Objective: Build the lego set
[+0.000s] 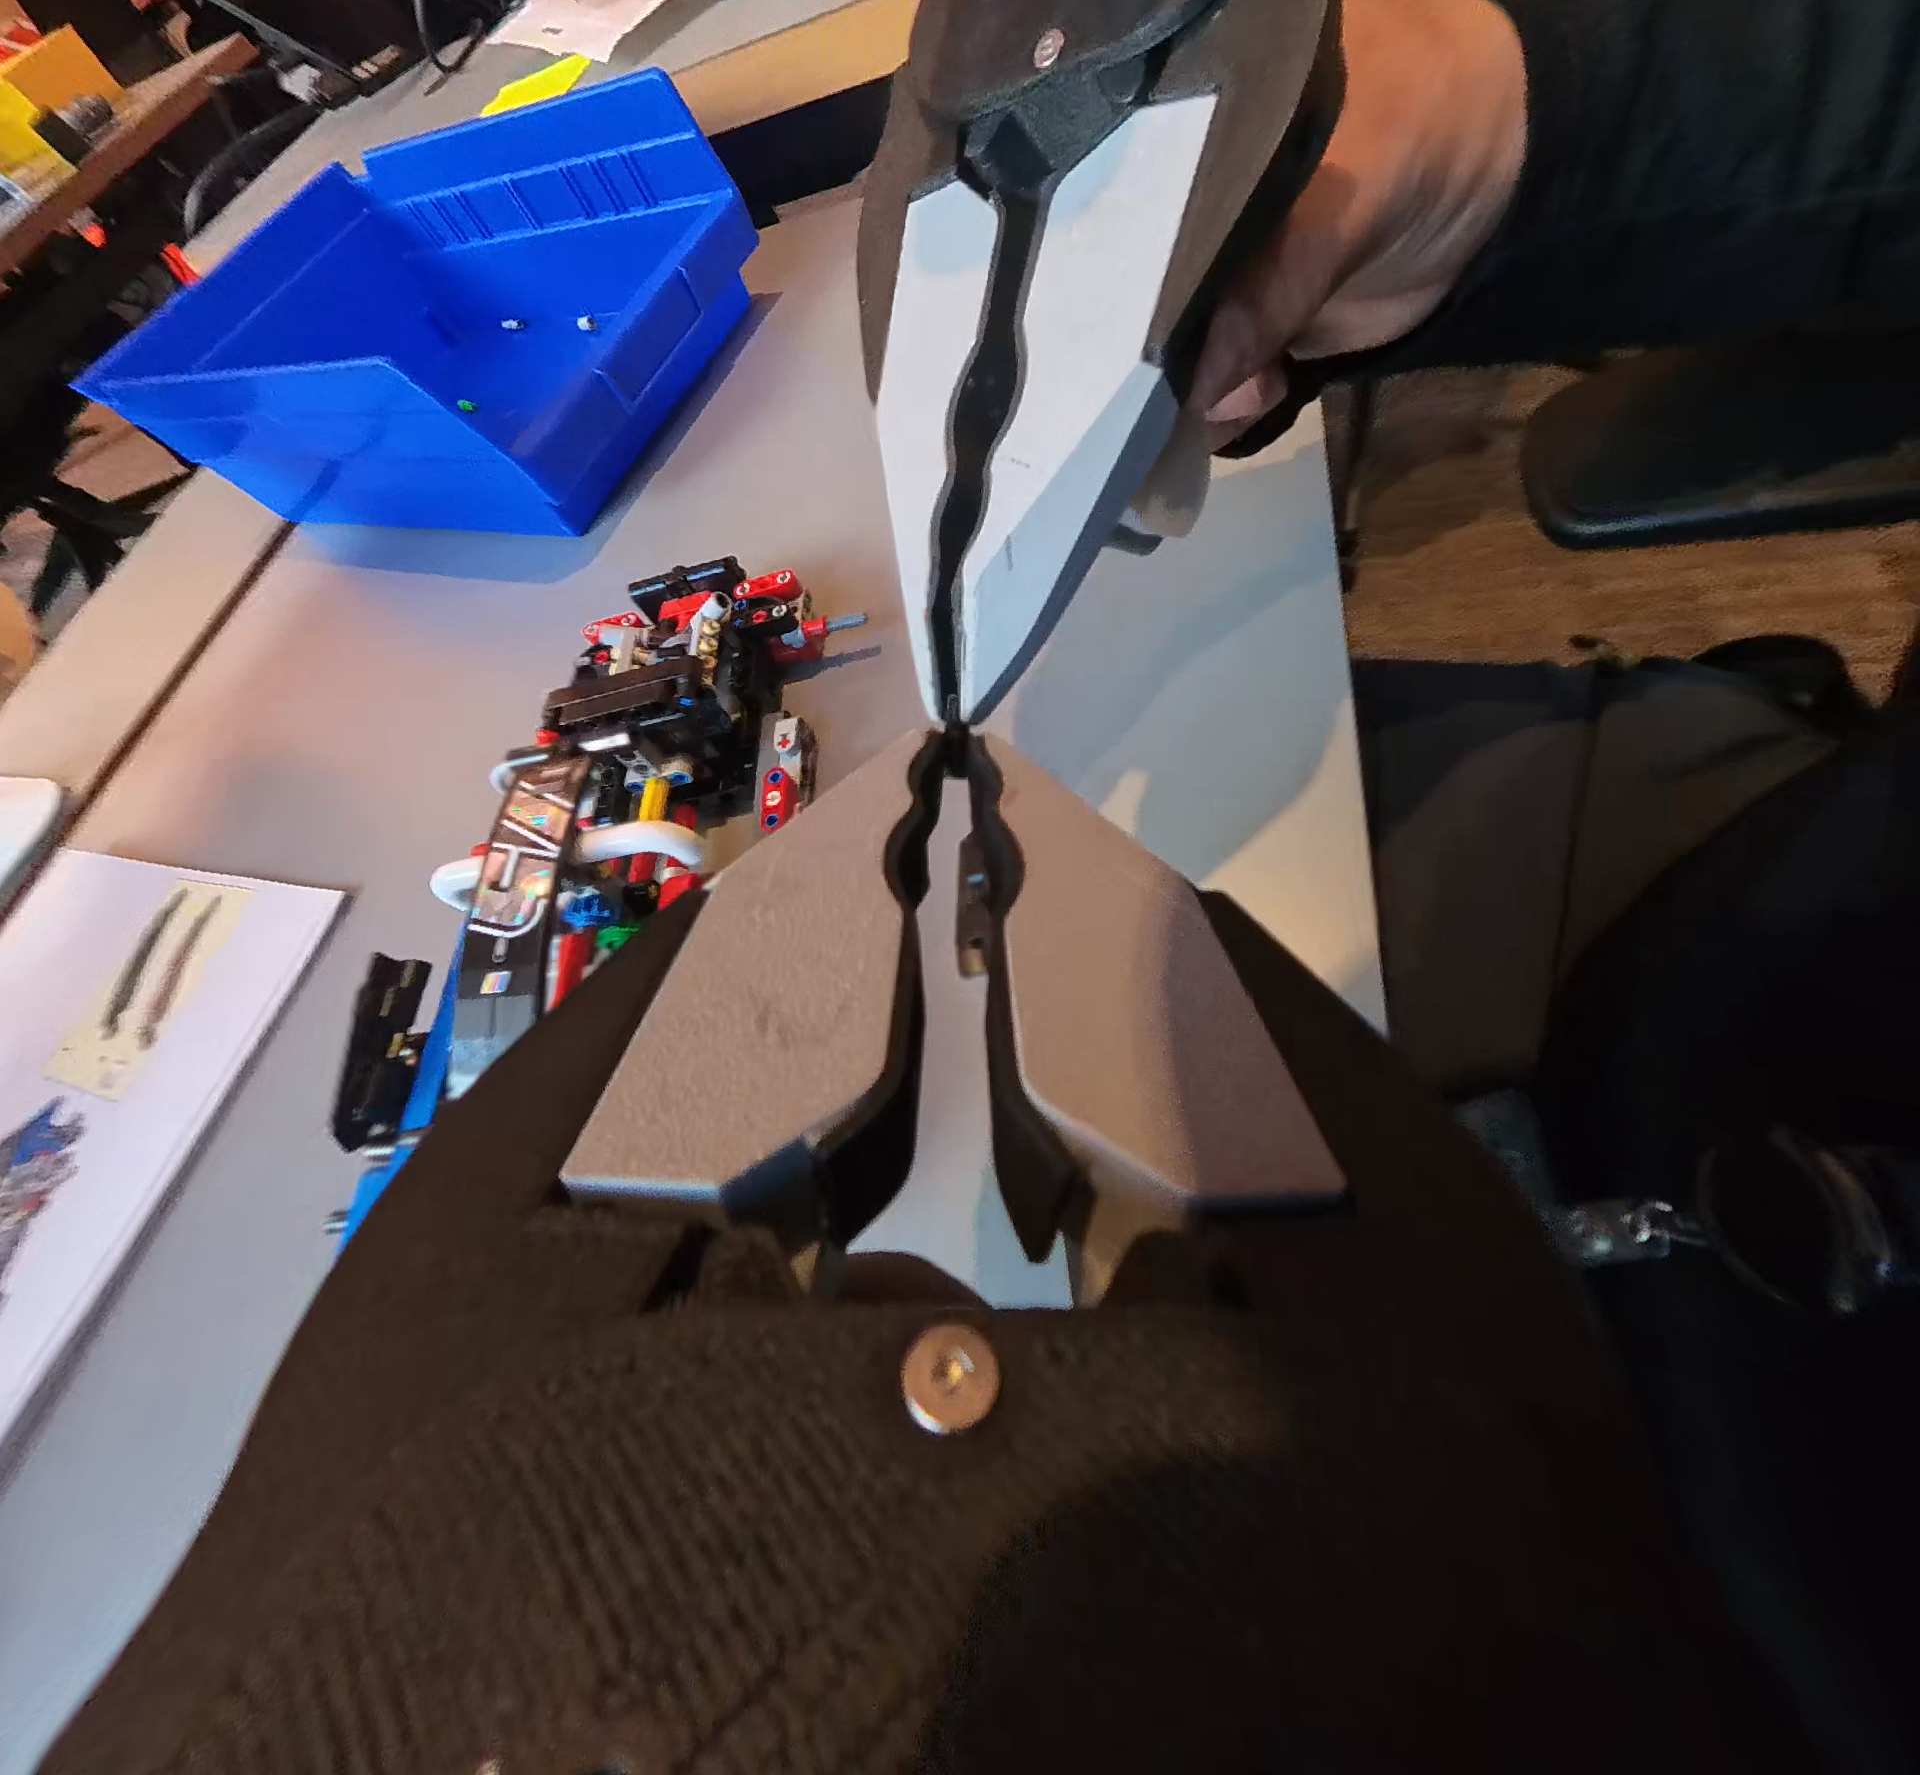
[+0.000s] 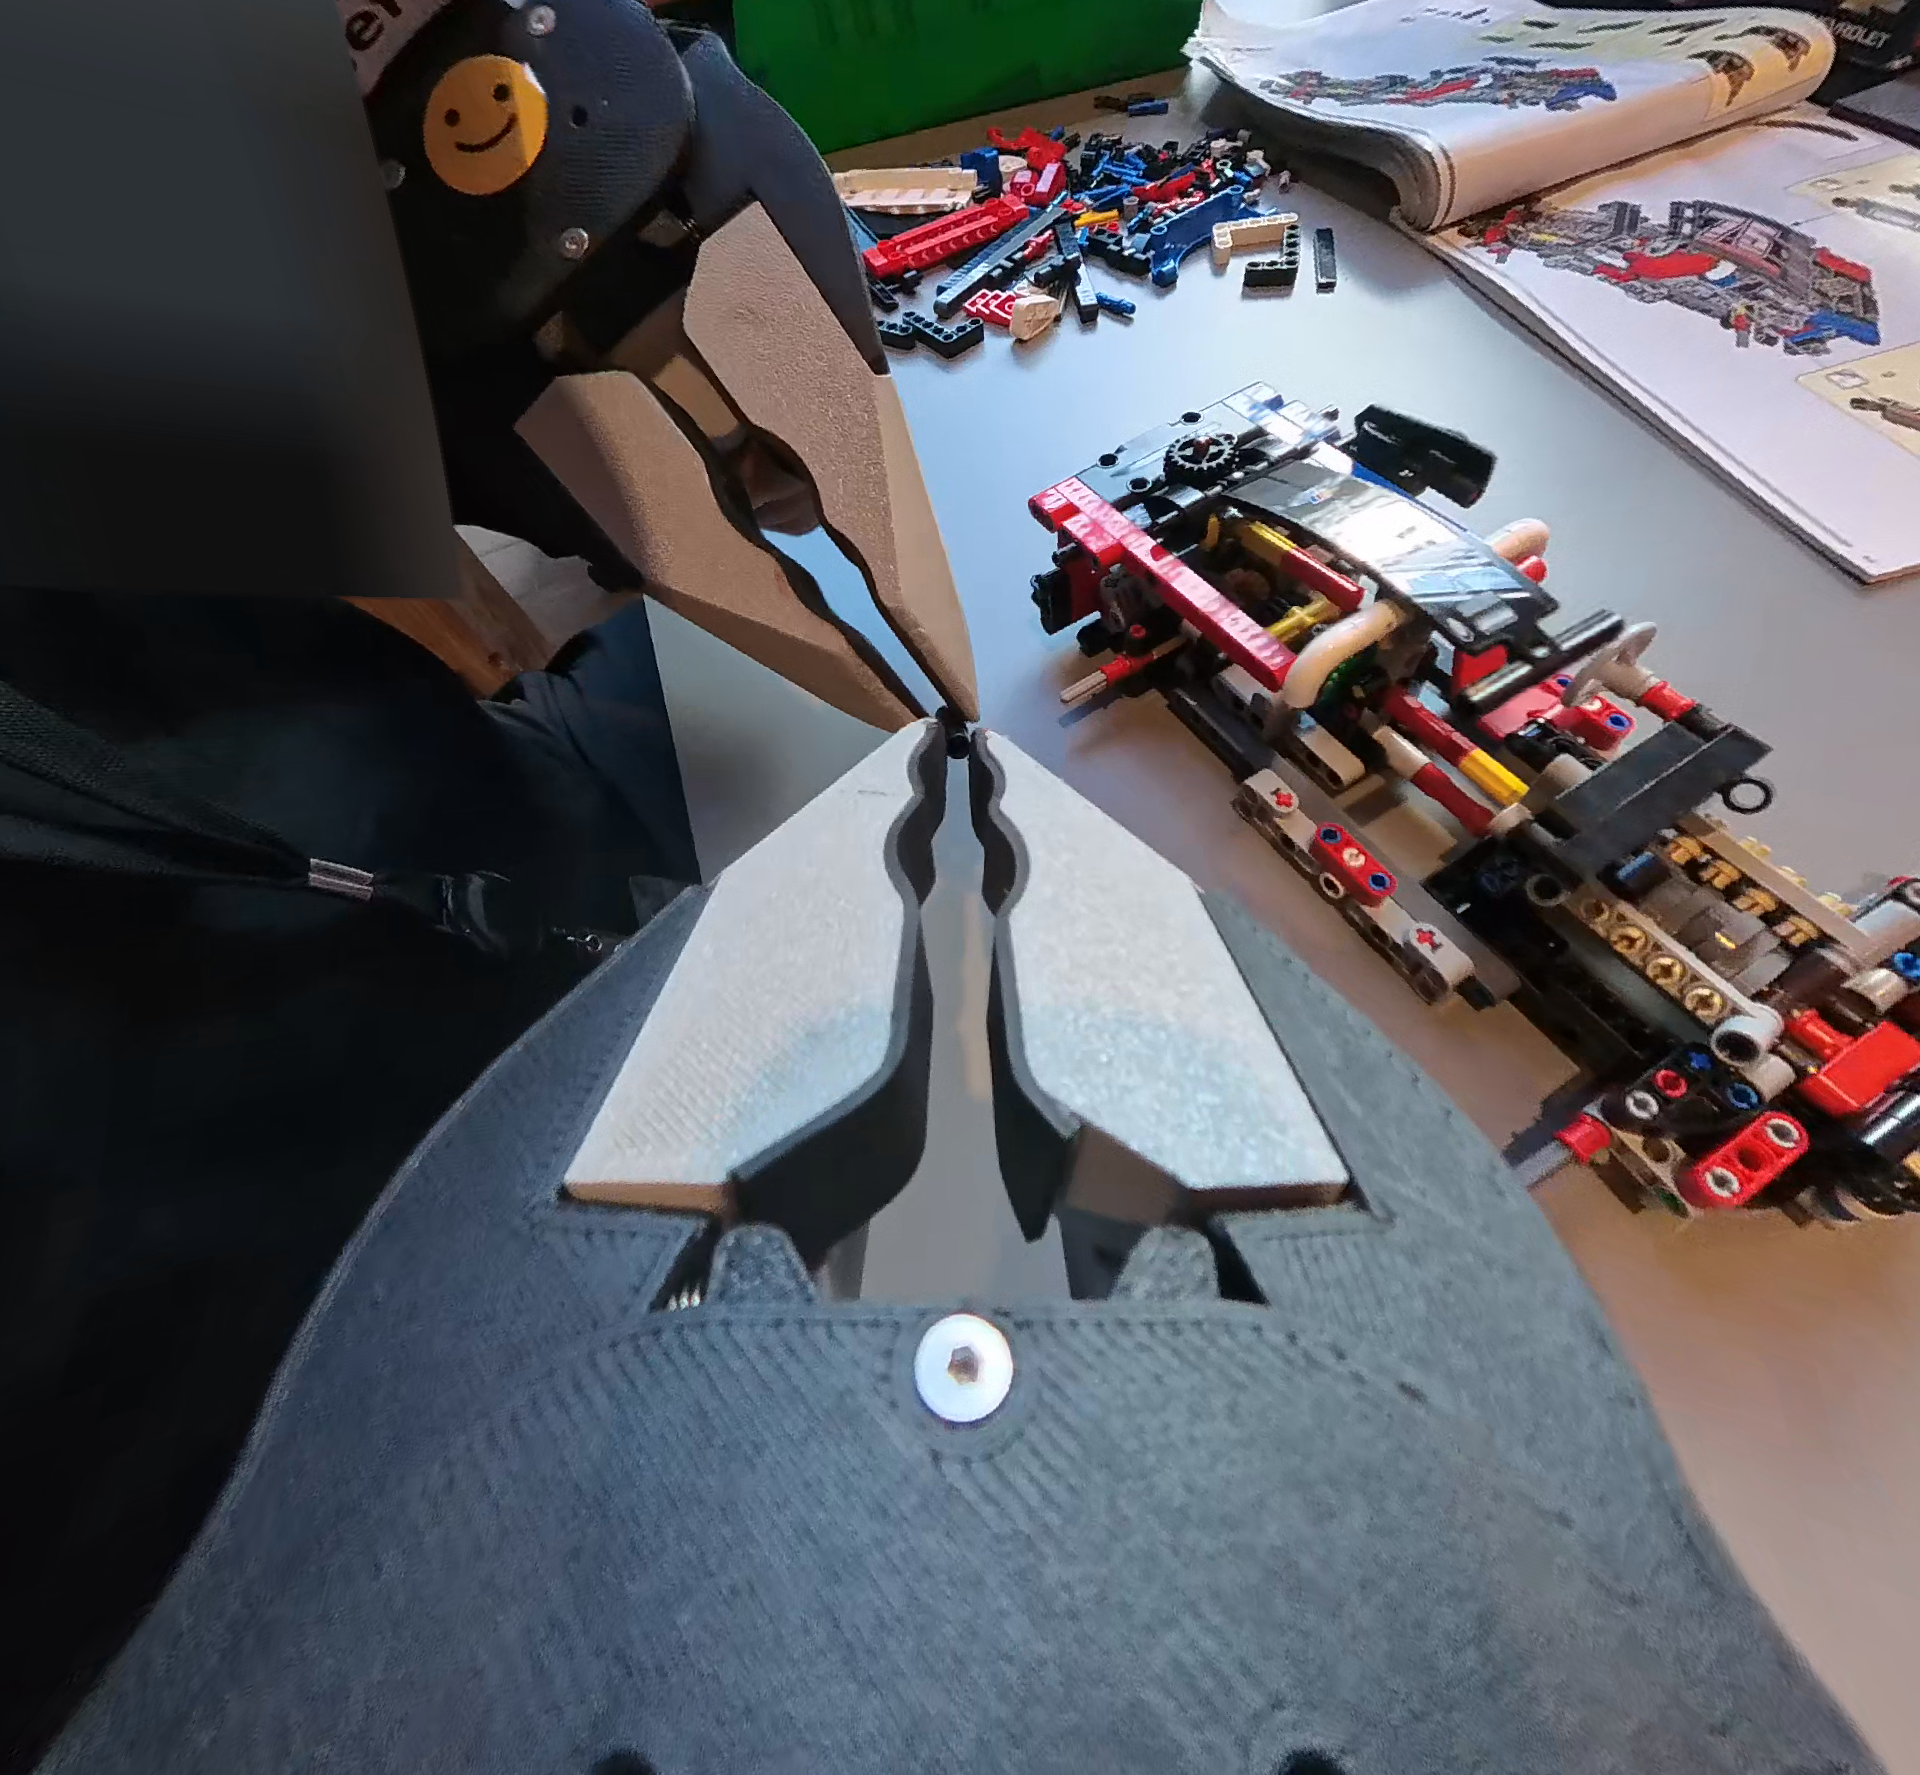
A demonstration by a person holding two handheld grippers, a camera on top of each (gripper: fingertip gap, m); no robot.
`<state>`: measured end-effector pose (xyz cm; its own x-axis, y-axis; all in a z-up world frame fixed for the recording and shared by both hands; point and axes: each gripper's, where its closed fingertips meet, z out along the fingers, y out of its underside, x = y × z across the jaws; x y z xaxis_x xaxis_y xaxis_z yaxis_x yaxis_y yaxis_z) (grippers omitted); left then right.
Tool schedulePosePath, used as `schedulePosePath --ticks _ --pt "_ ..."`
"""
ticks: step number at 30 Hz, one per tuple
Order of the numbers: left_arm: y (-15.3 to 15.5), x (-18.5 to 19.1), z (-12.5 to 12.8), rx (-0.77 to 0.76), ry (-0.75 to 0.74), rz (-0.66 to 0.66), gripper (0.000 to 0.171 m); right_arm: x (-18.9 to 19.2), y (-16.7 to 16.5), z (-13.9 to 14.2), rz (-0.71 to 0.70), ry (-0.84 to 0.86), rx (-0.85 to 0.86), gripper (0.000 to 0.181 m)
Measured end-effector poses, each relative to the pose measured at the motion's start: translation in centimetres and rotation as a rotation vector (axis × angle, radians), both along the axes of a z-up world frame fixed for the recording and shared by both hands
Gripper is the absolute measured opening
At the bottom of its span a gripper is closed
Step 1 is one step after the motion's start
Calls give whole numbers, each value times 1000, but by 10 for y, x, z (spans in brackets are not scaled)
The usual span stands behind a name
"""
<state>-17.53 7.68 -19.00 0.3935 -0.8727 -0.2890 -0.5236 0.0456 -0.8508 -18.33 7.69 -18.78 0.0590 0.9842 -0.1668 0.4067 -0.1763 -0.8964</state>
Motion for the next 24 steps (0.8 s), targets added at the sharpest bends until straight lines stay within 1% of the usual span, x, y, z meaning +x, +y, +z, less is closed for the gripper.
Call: schedulePosePath --ticks 1,3,4,5,7,9,13,15,16,20,24 --pt "0 1 -3 -41 -8 0 2 4 4 -2 -10 -14 -12 1" --pt "3 -1 -18 -142 14 26 18 16 17 -11 -54 -72 -1 1" --pt "2 -3 -28 -193 33 34 24 23 22 -17 -68 -114 7 0" --pt "0 -3 -38 -243 51 32 27 31 26 -24 -73 -164 9 1" --pt "0 -3 -54 -290 90 48 29 41 32 -37 -75 -259 9 0" --pt "6 -2 -63 -280 136 73 29 45 34 -48 -61 -335 5 0" --pt "15 3 -82 -315 224 93 30 38 32 -60 8 -441 -9 0" --pt "9 7 -86 -356 210 52 17 34 28 -62 43 -481 5 0" --pt "10 8 -86 -363 197 52 15 33 26 -63 61 -498 12 0" --pt "12 11 -86 -355 188 7 14 37 18 -67 115 -569 19 0" --pt "8 24 -85 -284 214 -81 13 45 16 -64 110 -587 41 0"
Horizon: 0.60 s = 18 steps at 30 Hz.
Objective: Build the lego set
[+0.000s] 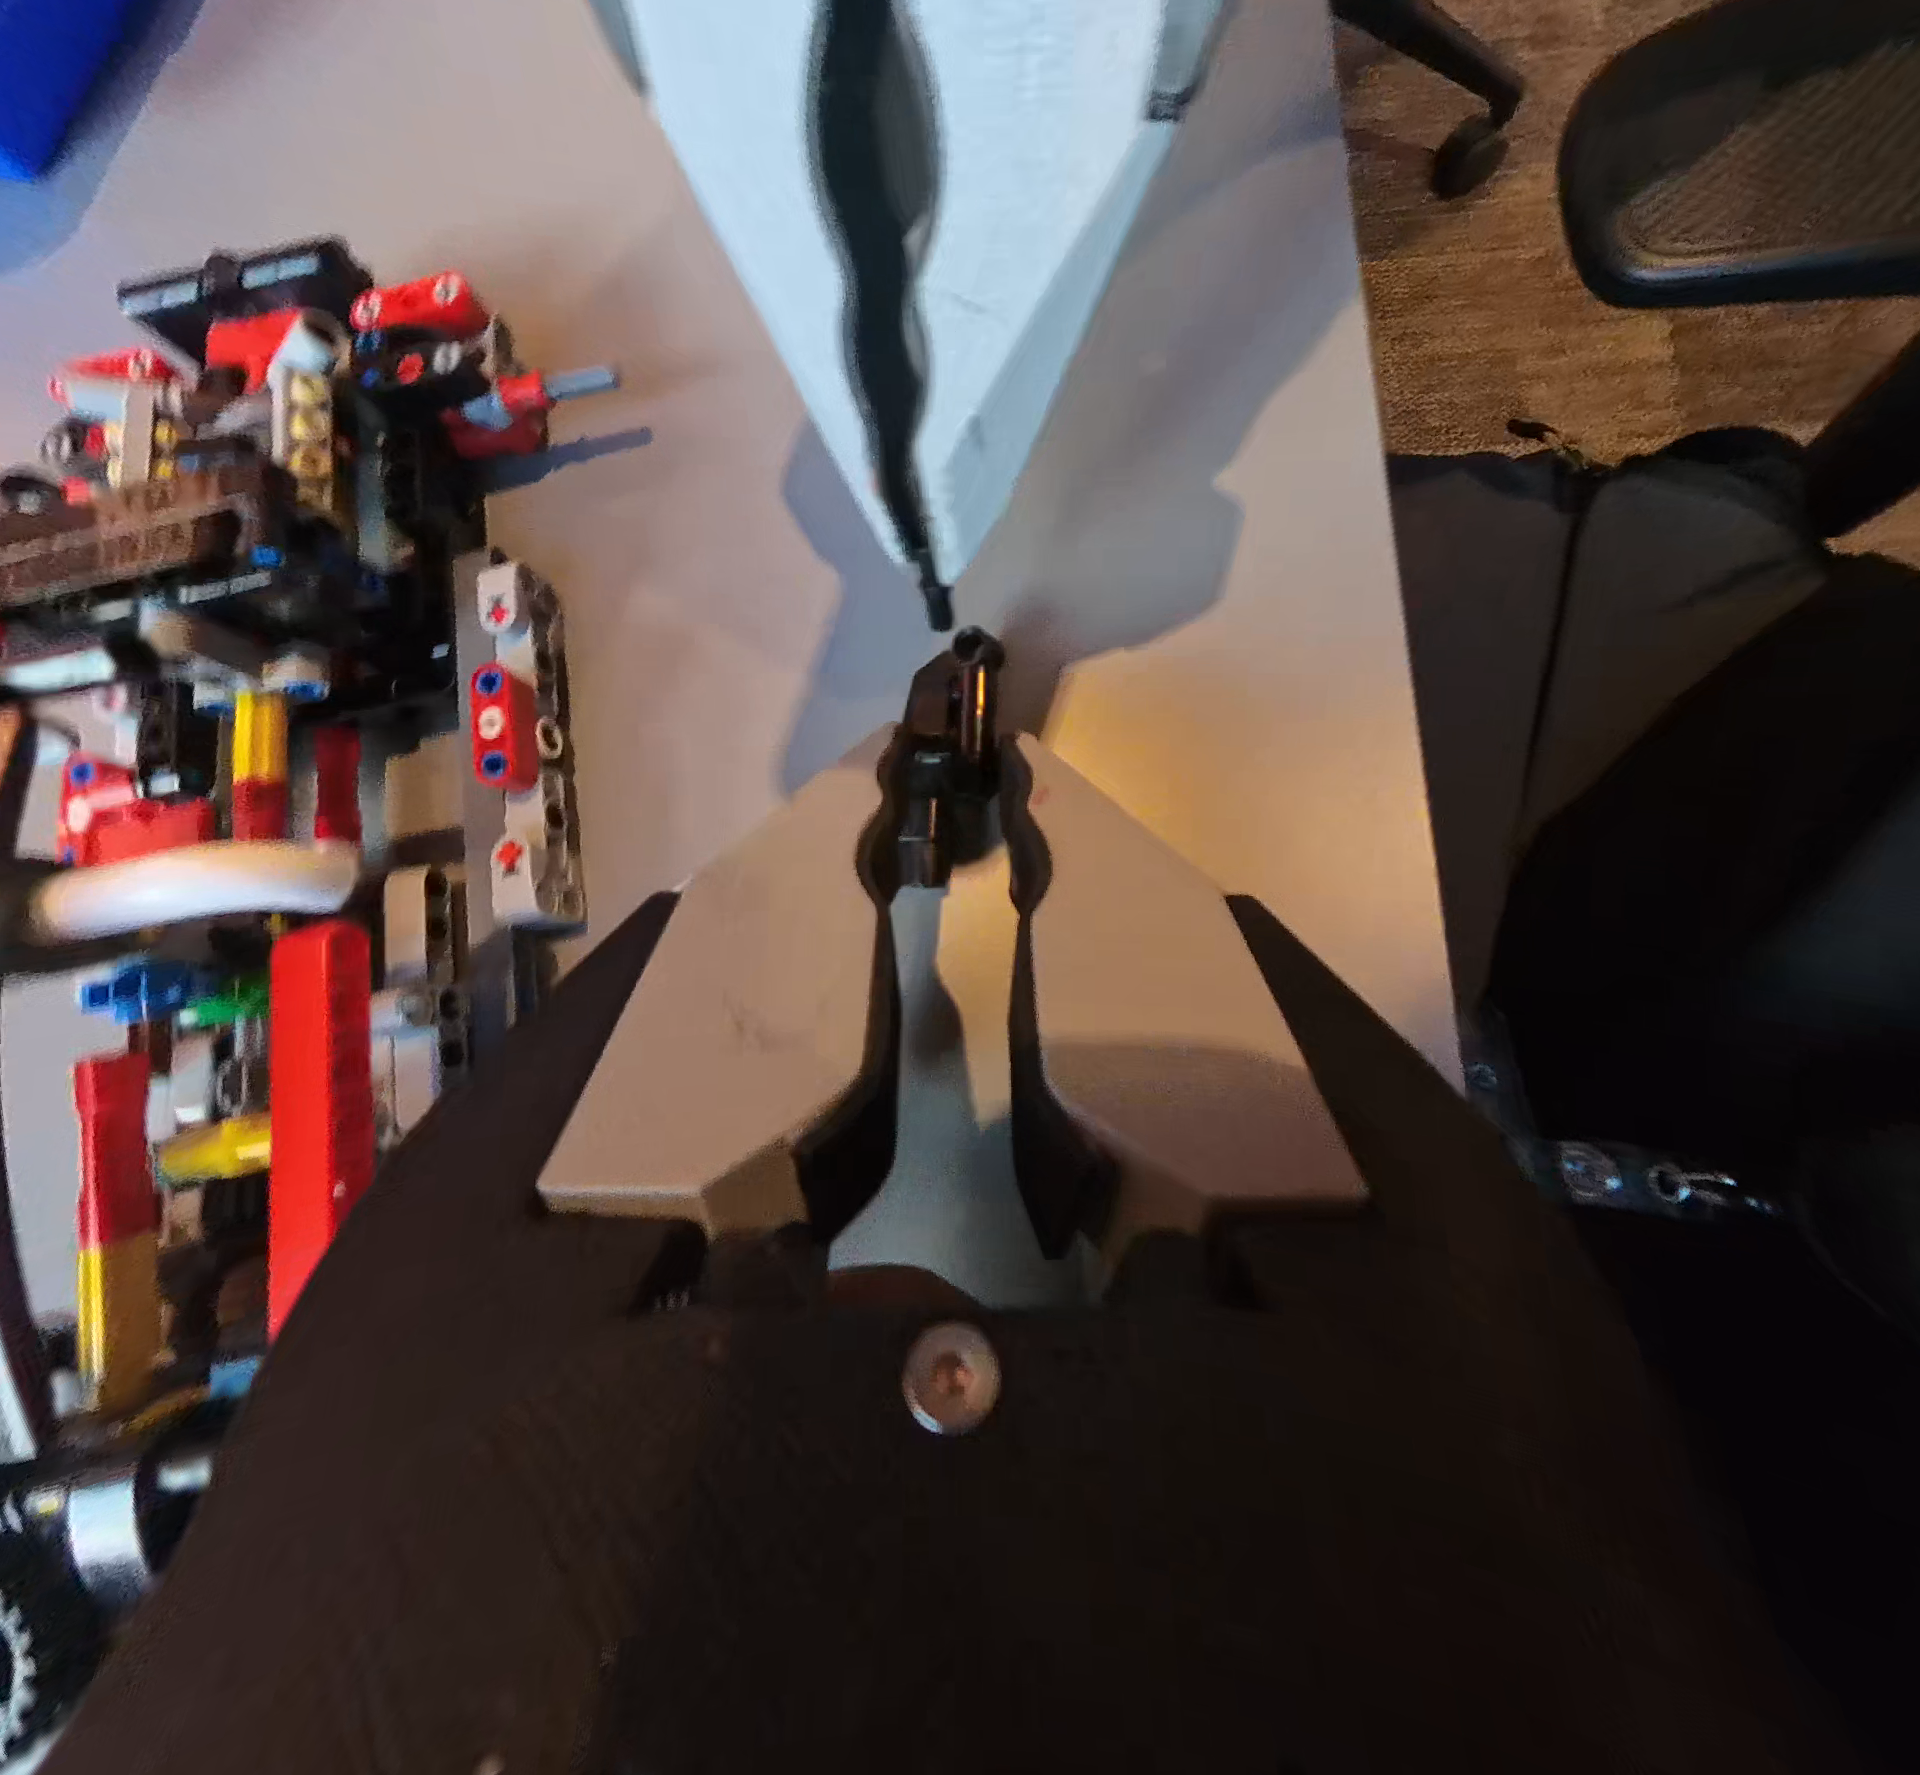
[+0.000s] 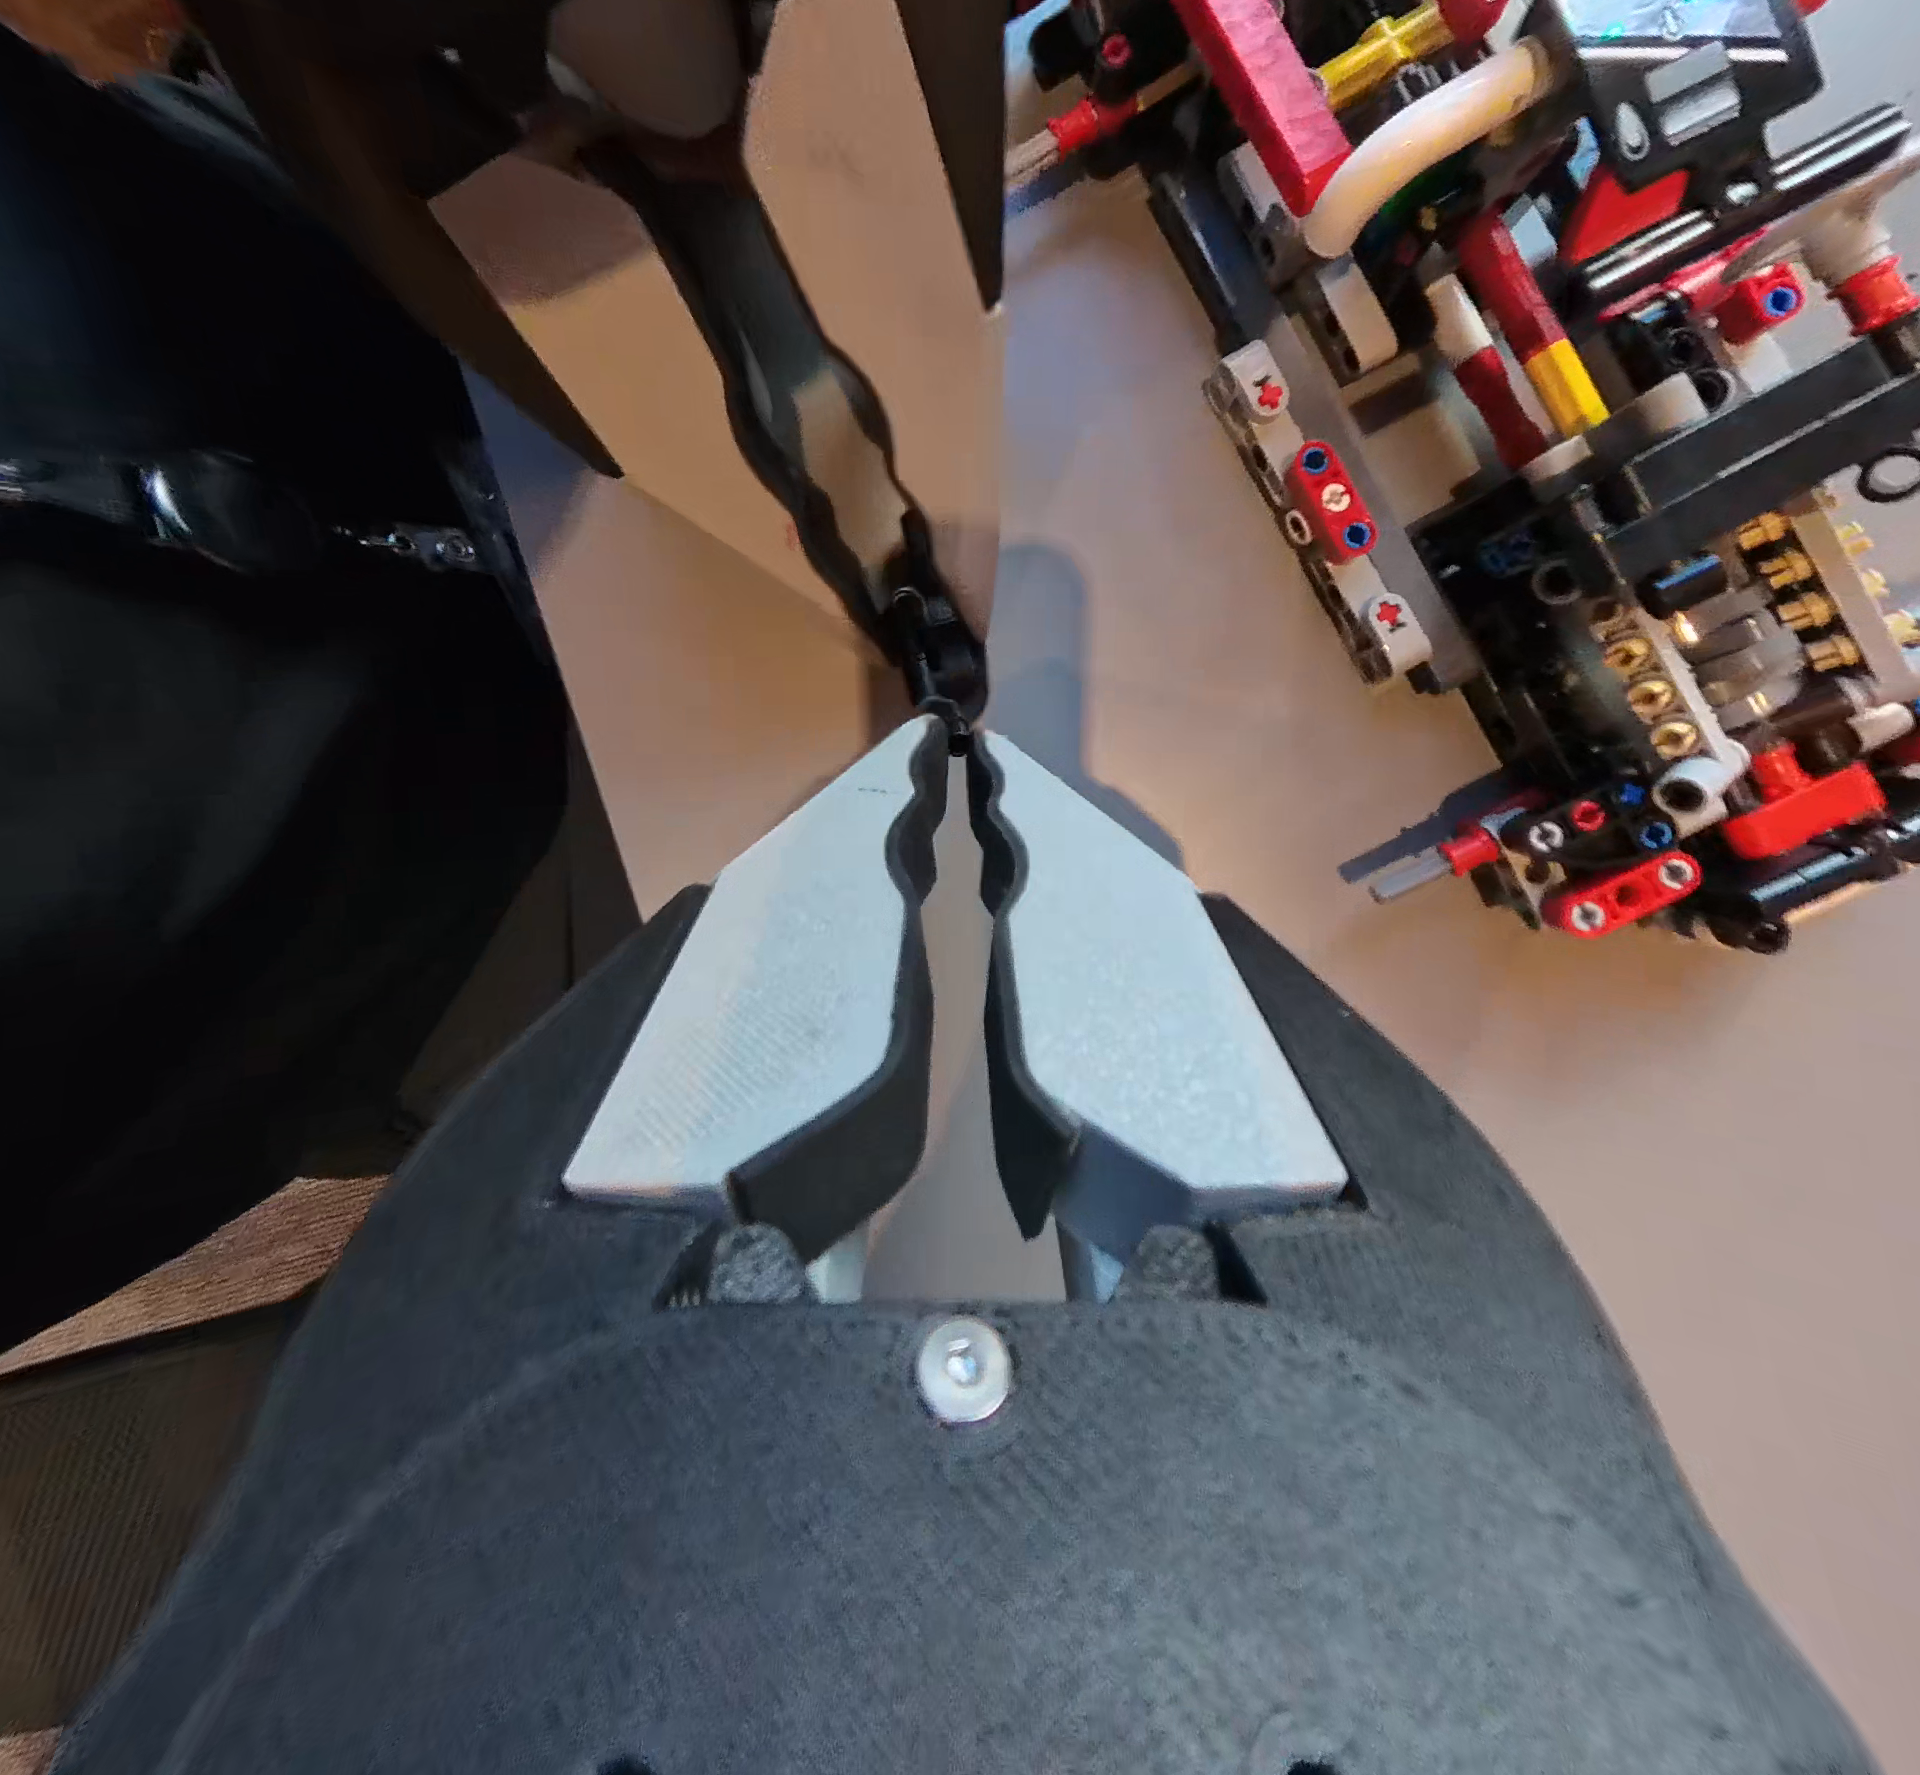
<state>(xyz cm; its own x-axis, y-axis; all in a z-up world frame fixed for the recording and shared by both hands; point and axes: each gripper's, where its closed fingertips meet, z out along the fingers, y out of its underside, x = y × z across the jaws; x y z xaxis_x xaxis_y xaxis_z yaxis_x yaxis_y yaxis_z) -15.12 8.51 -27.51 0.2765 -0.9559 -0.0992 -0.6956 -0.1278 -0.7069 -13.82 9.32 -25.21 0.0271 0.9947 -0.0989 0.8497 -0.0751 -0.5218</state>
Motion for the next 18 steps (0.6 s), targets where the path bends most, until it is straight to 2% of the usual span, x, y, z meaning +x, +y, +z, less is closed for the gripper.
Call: schedulePosePath --ticks 5,9,14,18 --pt "2 11 2 128 15 -80 14 10 -5 -1 5 -51 -1 0" --pt "3 12 2 107 8 -83 16 14 -6 -6 -3 -93 5 0" --pt "3 6 2 36 -18 -70 38 13 -4 -7 -21 -96 -3 0" --pt "4 3 2 3 -25 -51 38 13 -2 -6 -42 -93 -19 0"
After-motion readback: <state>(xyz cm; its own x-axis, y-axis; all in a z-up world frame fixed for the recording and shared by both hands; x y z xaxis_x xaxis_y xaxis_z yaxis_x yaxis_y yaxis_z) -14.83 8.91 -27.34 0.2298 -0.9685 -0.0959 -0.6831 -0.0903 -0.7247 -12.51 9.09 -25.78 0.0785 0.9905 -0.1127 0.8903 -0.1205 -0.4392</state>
